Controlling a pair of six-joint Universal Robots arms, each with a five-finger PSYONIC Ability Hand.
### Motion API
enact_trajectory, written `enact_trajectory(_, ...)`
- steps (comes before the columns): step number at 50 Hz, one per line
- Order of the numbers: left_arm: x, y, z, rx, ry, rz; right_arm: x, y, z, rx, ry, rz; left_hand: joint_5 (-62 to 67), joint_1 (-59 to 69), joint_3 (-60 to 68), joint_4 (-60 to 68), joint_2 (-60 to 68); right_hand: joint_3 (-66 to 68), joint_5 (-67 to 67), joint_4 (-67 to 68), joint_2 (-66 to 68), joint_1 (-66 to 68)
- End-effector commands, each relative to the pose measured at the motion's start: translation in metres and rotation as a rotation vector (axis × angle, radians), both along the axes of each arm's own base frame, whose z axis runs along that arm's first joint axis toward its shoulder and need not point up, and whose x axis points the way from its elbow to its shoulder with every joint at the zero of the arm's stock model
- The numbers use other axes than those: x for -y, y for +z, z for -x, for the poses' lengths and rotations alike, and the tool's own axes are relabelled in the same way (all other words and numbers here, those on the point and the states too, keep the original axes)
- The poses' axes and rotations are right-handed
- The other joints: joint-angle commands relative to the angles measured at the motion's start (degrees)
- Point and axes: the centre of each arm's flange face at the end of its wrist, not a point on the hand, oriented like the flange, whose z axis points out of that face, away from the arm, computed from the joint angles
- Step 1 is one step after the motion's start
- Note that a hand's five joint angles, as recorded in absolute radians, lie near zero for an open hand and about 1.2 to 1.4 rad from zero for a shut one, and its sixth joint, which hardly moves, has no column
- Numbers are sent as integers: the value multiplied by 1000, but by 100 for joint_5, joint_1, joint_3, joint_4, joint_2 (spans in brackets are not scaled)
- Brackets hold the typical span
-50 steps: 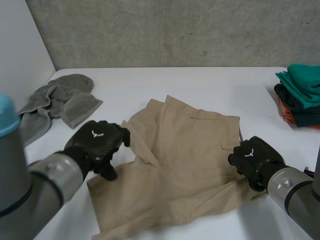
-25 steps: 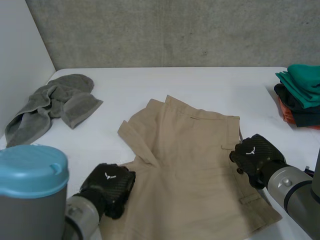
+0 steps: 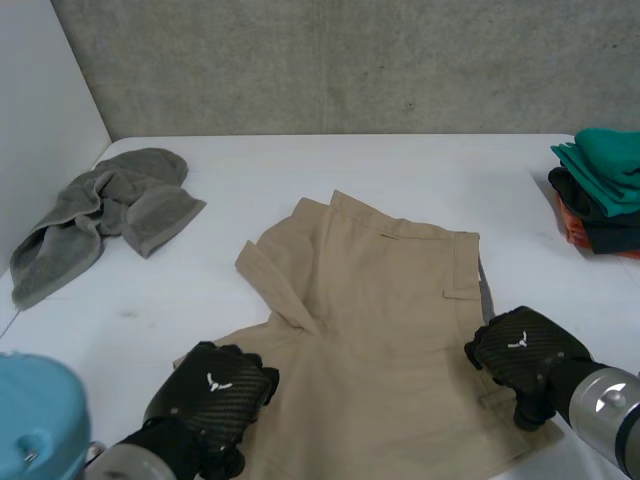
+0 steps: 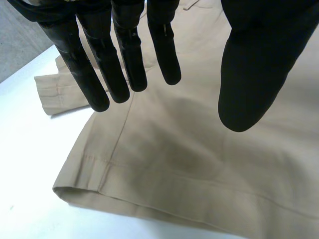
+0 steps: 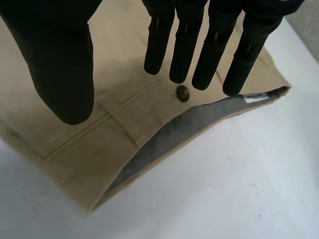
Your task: Fold the laundry.
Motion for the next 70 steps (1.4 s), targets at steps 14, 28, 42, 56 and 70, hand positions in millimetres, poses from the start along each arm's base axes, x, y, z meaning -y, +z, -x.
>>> enact_trajectory(14,-18,-30,-11,55,15,-143,-16,-19,10,11,56,-57,395,420,329,379,343,338,520,337,333,294)
enact_trajectory(28,-9,-56,5,49,-8,-124,-11,-25,9,39,59,-12,1284,1310,1219,1268,1232,1379,1562,1378,1374,1336)
enact_trajectory(42,13,-42,25,-61,-2,-5,-4,-25,7,56,53,43,4413,4438,4347,4397,4361,4570,4753,4569,4565,4527)
enact_trajectory(56,58,-31,35,-79,66,64,-2,4,8,139,-46,-77,4413,4438,4347,4397,4361,-333,-150,-333,-338,-376)
enact_trajectory(70,90,-34,33,-36,100,127,-15,-5,9,131,-43,-162,4413,4438,4347,4397,4361,-639,-456,-640,-644,-682)
